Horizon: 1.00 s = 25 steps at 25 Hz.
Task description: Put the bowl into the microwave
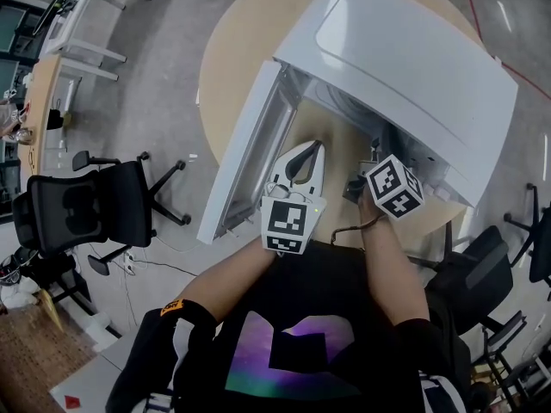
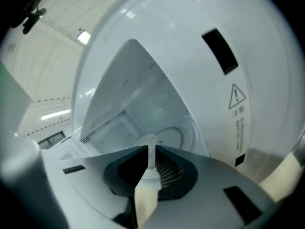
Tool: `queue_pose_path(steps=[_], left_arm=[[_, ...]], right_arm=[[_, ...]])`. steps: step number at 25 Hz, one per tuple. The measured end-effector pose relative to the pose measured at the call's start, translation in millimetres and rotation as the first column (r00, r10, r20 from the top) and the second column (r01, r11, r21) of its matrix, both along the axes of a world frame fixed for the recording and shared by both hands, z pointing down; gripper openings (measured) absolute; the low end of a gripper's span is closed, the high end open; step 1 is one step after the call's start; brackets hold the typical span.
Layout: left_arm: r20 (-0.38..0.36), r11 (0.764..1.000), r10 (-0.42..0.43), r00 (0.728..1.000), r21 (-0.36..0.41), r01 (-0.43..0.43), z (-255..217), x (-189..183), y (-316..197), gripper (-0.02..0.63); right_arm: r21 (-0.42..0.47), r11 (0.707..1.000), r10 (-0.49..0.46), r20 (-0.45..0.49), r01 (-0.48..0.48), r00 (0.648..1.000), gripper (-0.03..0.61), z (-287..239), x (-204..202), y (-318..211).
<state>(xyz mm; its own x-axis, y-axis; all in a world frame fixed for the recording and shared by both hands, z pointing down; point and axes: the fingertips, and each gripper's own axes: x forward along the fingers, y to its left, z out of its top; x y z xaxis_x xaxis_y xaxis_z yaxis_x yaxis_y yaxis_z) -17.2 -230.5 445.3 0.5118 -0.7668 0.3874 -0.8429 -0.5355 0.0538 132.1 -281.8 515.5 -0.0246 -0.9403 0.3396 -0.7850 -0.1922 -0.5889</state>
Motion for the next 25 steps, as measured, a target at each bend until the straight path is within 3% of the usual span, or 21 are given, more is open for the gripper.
queue_pose_path(steps=[6, 13, 25], left_arm=[[-0.007, 1.000, -0.019, 1.000, 0.018, 0.019, -2.4, 6.1, 17.1, 0.044], [-0.027, 0.998, -0.042, 0.999, 0.038, 0.043, -9.2, 14.3, 47.7, 0.044], [-0.066, 0.991, -0.115, 0.991, 0.059, 0.119, -17.3, 16.3, 106.0, 0.044]], right_arm=[[0.025, 0.985, -0.165, -0.180, 0.172, 0.970, 0.035, -24.4, -21.9, 43.6], [0.027, 0.957, -0.263, -0.339, 0.289, 0.903, 0.035, -47.6, -26.7, 93.5], [0.067, 0.908, -0.346, -0.442, 0.415, 0.828, 0.035, -80.2, -29.1, 156.1]])
